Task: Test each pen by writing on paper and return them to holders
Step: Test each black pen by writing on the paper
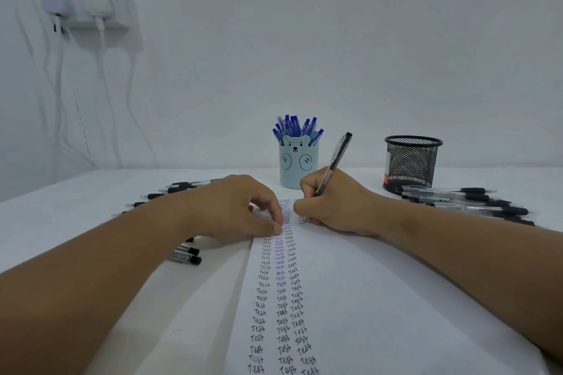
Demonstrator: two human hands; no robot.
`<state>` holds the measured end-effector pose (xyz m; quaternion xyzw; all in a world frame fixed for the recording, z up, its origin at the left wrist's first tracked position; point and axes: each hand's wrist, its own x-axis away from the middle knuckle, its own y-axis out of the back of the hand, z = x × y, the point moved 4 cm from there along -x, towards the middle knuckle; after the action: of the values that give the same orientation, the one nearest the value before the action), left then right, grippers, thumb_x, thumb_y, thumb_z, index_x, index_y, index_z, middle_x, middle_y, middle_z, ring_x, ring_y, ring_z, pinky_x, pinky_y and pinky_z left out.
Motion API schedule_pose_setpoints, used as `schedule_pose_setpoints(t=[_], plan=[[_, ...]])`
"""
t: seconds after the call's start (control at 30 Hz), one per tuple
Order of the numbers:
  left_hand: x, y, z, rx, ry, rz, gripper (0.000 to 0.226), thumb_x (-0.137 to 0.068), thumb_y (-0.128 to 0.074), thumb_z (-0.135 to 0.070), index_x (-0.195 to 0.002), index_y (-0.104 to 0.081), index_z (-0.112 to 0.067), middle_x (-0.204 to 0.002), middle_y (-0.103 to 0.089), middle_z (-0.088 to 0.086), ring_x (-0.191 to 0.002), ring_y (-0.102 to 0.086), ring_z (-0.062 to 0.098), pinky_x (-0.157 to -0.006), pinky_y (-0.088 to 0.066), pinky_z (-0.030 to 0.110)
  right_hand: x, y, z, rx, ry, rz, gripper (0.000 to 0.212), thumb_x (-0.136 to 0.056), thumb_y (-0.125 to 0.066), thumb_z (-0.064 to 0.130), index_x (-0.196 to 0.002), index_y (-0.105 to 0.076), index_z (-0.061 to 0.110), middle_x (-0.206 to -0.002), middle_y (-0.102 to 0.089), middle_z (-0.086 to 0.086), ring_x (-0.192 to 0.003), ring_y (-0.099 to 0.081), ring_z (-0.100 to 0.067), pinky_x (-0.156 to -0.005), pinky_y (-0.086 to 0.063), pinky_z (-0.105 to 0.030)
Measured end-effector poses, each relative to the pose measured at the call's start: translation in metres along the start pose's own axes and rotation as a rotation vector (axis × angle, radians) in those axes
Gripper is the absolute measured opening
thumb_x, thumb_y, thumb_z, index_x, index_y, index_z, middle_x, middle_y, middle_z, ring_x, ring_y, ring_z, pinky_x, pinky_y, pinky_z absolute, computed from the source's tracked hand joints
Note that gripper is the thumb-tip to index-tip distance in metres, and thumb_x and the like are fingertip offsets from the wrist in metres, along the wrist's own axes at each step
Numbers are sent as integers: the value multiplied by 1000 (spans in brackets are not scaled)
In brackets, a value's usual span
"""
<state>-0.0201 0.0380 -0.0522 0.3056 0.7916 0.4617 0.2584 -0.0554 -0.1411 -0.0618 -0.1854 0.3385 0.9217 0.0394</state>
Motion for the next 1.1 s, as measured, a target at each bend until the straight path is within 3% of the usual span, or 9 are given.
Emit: schedule_pose_setpoints(t=[0.2, 0.6, 0.9, 1.0, 1.1], plan=[[0, 0, -2, -2, -6, -10, 8, -83, -79, -43, -89, -76, -43, -107, -71, -24, -112, -60, 1, -106, -47, 37, 1, -1, 2, 23, 22, 2, 43, -78, -69, 5, -51, -38, 18, -45, -38, 9, -45, -33, -7, -46, -29, -17], [1, 0, -2, 5, -8, -5, 8, -83, -79, -42, -89, -76, -44, -108, -71, -22, -113, -60, 1, -106, -47, 38, -1, -1, 0, 16, -1, 3, 43, -77, -69, 4, -50, -39, 18, -44, -40, 8, -48, -39, -10, -46, -31, -17], [-1, -1, 0, 0, -3, -2, 21, -71, -74, -58, -90, -75, -48, -108, -70, -26, -114, -60, 4, -106, -47, 39, 1, -1, 3, 61, 15, -21, 42, -79, -69, 5, -53, -38, 17, -48, -37, 6, -43, -33, -4, -46, -28, -17], [-1, 0, 0, 2, -6, 2, 11, -80, -78, -48, -91, -75, -46, -108, -70, -27, -114, -60, 3, -107, -47, 39, 2, 2, 1, -100, -18, -108, 45, -88, -70, 18, -53, -42, 17, -51, -45, -2, -45, -39, -12, -48, -34, -21], [0, 0, 1, 4, 1, -6, 9, -81, -79, -46, -89, -75, -46, -108, -69, -28, -115, -60, 2, -107, -47, 37, 0, 12, 0, -275, -41, -233, 51, -100, -56, 29, -60, -42, 1, -58, -36, -13, -52, -34, -22, -50, -33, -23]])
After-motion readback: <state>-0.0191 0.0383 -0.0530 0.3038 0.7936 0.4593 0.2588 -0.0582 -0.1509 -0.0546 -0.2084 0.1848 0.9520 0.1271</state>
